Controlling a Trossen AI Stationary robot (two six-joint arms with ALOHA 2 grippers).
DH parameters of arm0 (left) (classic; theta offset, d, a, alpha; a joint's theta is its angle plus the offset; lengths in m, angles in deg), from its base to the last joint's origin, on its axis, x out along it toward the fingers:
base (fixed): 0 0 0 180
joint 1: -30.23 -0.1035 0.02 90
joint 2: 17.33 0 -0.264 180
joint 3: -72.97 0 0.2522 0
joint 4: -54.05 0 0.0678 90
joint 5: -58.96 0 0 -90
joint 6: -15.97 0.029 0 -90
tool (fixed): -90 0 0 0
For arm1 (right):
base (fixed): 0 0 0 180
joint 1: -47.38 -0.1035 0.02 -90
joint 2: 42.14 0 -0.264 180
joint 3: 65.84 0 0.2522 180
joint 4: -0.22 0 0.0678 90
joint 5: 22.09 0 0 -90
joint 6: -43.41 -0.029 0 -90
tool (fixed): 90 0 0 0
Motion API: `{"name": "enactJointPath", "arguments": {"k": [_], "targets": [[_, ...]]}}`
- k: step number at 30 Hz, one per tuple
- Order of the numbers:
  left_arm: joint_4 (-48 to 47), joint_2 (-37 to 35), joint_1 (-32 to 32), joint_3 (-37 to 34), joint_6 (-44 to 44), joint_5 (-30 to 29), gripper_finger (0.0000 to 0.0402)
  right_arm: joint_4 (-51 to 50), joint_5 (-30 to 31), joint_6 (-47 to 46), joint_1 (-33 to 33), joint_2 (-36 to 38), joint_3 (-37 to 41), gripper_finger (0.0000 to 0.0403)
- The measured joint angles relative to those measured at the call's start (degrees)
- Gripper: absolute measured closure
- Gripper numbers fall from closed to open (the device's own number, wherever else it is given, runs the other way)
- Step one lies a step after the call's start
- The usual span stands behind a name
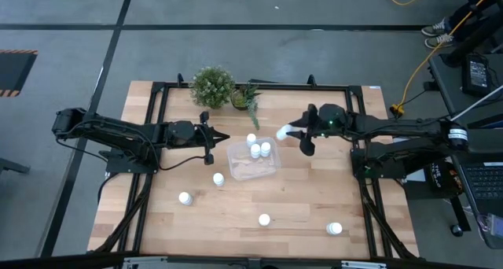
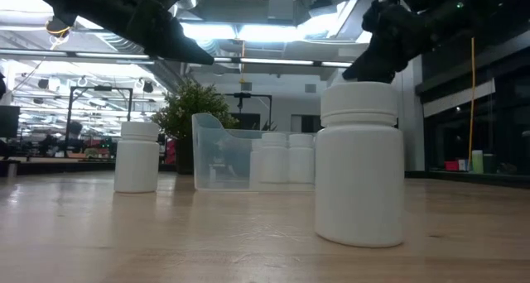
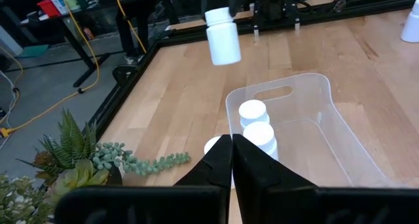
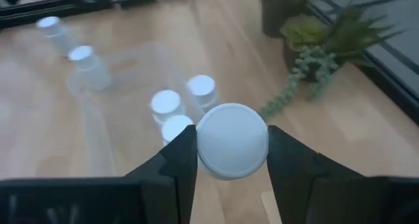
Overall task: Pick and place pill bottles into a basket
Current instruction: Put the white pill bottle into the transparent bin
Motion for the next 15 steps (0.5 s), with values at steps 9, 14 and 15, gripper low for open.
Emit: {"name": "enactJointPath", "arguments": {"k": [9, 14, 15], "targets": [[0.0, 0.0, 0.0, 0.0, 0.0, 0.0, 0.0398, 2.4, -3.1, 5.8, -0.1, -0.7, 0.0, 0.0259], [0.0, 0.0, 0.0, 0.0, 0.0, 0.0, 0.0394, 1.0, -5.1, 7.3, -1.2, -0.7, -2.7, 0.0259], [0.0, 0.0, 0.0, 0.0, 0.0, 0.0, 0.0394, 0.6, -5.1, 8.1, -1.8, -0.7, -3.5, 0.0259]]}}
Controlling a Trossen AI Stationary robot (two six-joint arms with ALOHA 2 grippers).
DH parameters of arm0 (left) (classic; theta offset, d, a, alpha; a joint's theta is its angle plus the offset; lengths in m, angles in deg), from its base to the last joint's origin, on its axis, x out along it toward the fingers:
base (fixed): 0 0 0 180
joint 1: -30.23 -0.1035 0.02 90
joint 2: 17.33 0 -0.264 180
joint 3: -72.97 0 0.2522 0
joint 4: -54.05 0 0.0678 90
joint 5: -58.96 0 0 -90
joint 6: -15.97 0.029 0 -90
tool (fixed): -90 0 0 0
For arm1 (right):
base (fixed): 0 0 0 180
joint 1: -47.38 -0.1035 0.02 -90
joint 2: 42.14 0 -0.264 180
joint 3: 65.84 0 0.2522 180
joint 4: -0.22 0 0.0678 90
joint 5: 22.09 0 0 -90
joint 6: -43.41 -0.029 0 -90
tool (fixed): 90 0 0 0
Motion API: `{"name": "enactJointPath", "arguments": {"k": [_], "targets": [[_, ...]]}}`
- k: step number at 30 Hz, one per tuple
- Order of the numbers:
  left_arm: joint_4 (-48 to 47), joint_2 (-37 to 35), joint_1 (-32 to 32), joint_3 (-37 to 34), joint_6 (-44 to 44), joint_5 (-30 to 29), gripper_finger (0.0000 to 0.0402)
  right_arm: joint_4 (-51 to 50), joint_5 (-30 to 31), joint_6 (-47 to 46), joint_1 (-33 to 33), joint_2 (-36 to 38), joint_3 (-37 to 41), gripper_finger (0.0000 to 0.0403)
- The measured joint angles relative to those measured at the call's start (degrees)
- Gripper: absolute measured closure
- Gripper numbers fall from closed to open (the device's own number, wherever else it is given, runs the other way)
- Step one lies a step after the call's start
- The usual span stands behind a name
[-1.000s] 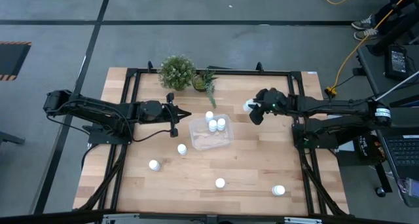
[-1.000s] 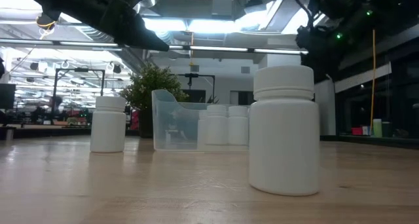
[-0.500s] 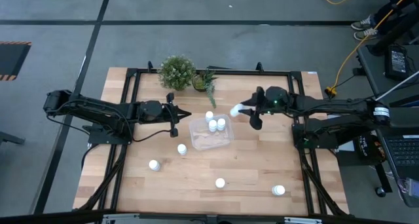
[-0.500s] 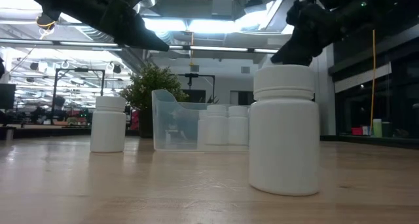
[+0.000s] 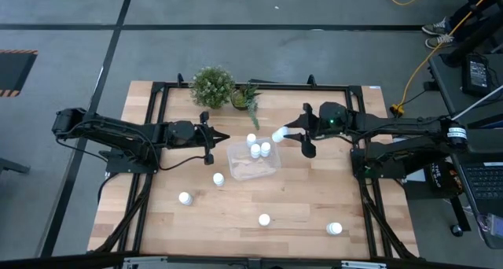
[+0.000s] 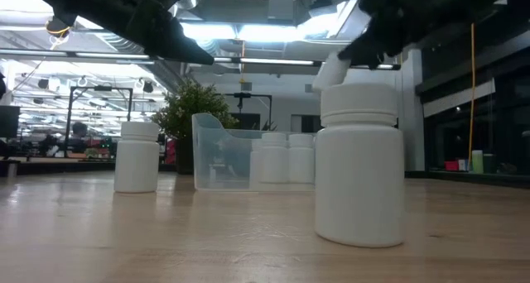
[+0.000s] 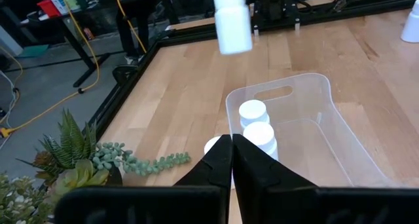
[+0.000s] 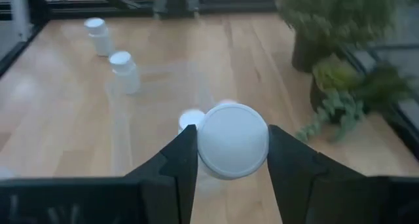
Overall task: Pick and place pill bottles into a basket
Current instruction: Put the white pill bottle into the transparent bin
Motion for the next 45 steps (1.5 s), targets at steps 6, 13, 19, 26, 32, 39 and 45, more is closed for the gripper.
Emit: {"name": "enactJointPath", "arguments": {"k": [6, 13, 19, 26, 32, 39, 45], "targets": [[0.0, 0.0, 0.0, 0.0, 0.0, 0.0, 0.0398, -3.9, -0.1, 2.1, -4.5, -2.0, -4.9, 0.0259], [0.0, 0.0, 0.0, 0.0, 0.0, 0.0, 0.0397, -11.1, 1.2, 2.1, -8.2, -9.5, -12.0, 0.0259], [0.6, 0.0, 0.0, 0.0, 0.0, 0.0, 0.0394, -16.8, 5.5, 2.4, -10.4, -16.5, -18.2, 0.0259], [0.6, 0.0, 0.0, 0.0, 0.0, 0.0, 0.0399, -20.1, 5.5, 2.4, -11.6, -20.9, -21.8, 0.0259], [0.8, 0.0, 0.0, 0.0, 0.0, 0.0, 0.0394, -20.0, 5.5, 3.4, -12.3, -21.4, -22.4, 0.0259], [0.8, 0.0, 0.0, 0.0, 0.0, 0.0, 0.0398, -20.6, 5.5, 1.8, -12.3, -23.9, -22.4, 0.0259], [0.9, 0.0, 0.0, 0.0, 0.0, 0.0, 0.0398, -20.4, 5.5, 1.8, -12.3, -27.7, -22.4, 0.0259]]}}
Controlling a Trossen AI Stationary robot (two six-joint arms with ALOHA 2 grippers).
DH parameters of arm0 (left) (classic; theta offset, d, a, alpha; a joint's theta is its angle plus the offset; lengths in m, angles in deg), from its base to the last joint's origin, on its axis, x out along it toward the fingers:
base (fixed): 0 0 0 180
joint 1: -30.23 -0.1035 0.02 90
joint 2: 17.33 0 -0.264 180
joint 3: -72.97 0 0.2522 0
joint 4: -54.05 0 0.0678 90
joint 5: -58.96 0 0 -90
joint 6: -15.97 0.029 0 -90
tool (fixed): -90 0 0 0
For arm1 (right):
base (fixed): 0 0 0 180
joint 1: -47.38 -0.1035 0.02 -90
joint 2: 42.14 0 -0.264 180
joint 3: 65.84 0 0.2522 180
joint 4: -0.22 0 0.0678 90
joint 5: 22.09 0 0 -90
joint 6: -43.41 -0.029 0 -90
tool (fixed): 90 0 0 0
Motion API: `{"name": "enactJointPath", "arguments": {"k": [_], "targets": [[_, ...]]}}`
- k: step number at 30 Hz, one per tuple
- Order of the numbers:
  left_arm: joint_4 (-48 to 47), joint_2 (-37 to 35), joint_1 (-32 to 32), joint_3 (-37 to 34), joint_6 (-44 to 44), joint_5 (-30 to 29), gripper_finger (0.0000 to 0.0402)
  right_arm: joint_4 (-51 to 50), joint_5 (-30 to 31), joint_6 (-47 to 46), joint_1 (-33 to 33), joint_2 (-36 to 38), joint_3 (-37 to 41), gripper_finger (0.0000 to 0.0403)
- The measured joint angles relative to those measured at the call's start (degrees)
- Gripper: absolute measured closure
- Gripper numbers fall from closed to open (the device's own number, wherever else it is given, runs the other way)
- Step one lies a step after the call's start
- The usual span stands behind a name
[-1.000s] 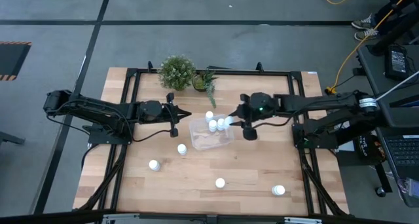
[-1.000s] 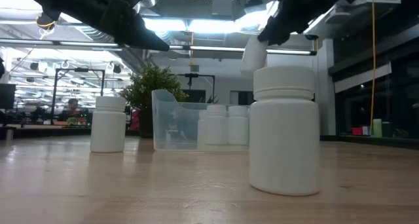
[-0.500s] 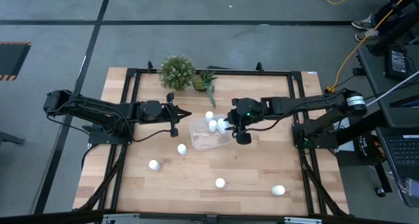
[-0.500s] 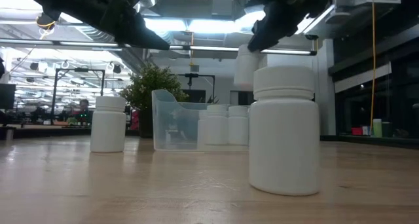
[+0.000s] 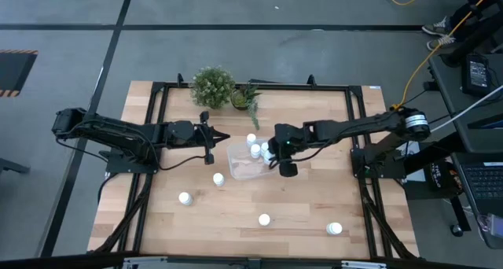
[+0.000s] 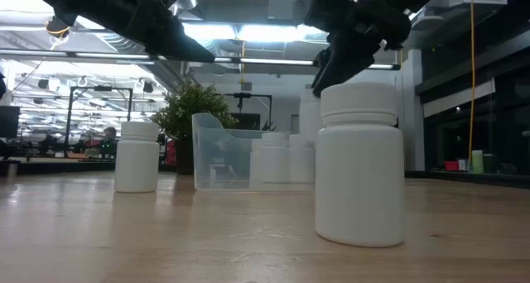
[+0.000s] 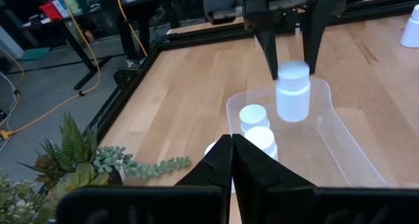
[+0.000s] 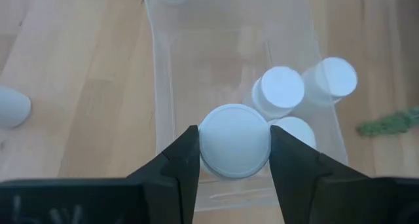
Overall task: Pick and place pill bottles into a basket
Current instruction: Put the white pill bottle into the transparent bin
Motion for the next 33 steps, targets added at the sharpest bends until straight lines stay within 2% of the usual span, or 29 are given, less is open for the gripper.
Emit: {"name": "enactJointPath", "arguments": {"k": [4, 14, 25, 33], "targets": [[0.0, 0.0, 0.0, 0.0, 0.0, 0.0, 0.0394, 0.2, 0.2, -0.7, 0.0, -0.7, 0.0, 0.0259], [0.0, 0.0, 0.0, 0.0, 0.0, 0.0, 0.0399, 0.9, 5.3, -2.4, -2.5, -1.2, 0.1, 0.0259], [0.0, 0.0, 0.0, 0.0, 0.0, 0.0, 0.0396, 10.8, 7.1, -4.2, -3.7, -0.7, 8.1, 0.0259], [0.0, 0.0, 0.0, 0.0, 0.0, 0.0, 0.0397, 10.8, 7.3, -4.1, -3.7, -0.7, 8.5, 0.0259]]}}
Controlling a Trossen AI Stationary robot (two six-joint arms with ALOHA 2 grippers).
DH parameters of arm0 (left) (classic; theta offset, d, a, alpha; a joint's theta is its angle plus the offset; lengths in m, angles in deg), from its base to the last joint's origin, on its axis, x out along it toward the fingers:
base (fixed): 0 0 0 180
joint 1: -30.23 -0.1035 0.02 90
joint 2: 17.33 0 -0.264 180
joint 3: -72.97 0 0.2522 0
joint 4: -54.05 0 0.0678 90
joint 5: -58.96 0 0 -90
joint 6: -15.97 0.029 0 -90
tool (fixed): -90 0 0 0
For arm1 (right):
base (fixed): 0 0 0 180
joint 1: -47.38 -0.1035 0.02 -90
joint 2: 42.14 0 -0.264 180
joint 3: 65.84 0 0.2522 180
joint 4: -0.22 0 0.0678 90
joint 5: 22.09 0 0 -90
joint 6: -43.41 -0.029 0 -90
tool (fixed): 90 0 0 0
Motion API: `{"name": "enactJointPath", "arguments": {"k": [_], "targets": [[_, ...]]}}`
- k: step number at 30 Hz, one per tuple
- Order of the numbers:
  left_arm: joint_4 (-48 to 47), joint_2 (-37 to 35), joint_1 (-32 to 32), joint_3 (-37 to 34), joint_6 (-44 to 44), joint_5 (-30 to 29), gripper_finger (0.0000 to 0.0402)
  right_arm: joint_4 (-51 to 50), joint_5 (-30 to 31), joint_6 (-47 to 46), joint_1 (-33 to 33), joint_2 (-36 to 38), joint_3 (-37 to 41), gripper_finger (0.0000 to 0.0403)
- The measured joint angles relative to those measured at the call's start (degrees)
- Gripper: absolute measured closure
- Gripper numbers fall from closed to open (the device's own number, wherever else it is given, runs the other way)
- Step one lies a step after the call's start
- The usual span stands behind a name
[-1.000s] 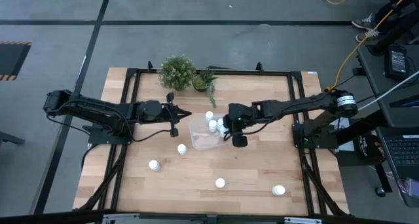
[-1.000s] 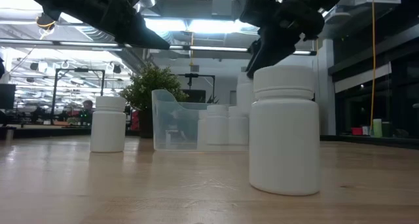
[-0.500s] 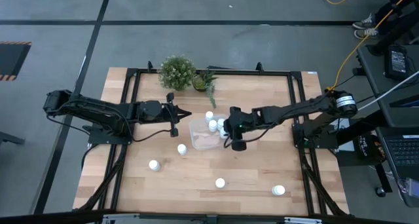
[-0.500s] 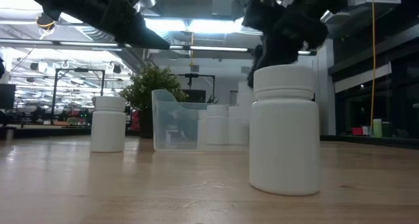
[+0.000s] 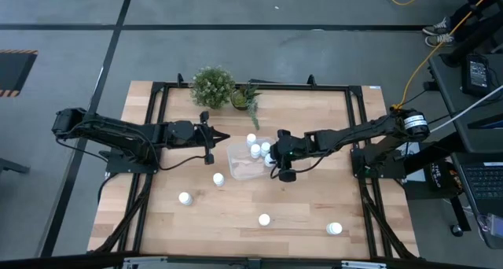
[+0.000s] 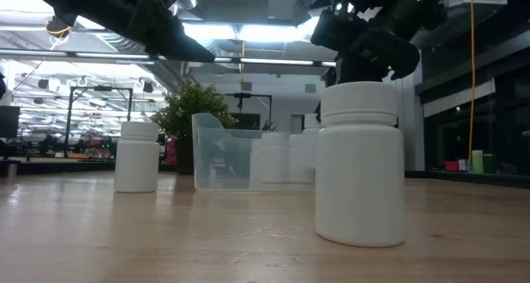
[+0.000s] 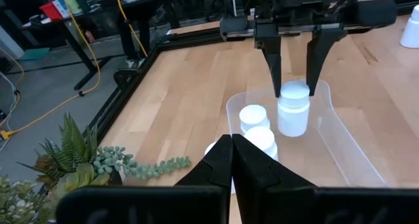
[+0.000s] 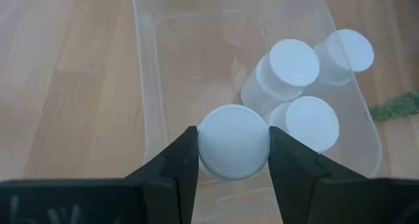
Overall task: Pick and place pill bottles into a basket
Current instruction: Put the white pill bottle into the transparent bin
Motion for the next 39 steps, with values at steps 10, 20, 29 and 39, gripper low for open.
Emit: {"name": "enactJointPath", "arguments": {"k": [10, 20, 29, 39], "targets": [[0.0, 0.0, 0.0, 0.0, 0.0, 0.0, 0.0397, 0.2, 0.9, 0.0, 0.0, -0.9, 0.0, 0.0259], [-0.1, 0.0, 0.0, 0.0, 0.0, 0.0, 0.0394, 1.2, 0.9, -0.2, 0.0, -3.2, 0.0, 0.0259], [0.0, 0.0, 0.0, 0.0, 0.0, -0.2, 0.0399, 1.0, 2.9, 0.2, 0.0, -3.0, 0.0, 0.0259], [0.0, 0.0, 0.0, 0.0, 0.0, -0.2, 0.0394, 0.6, 2.9, -0.4, 0.0, -3.0, 0.0, 0.0228]]}}
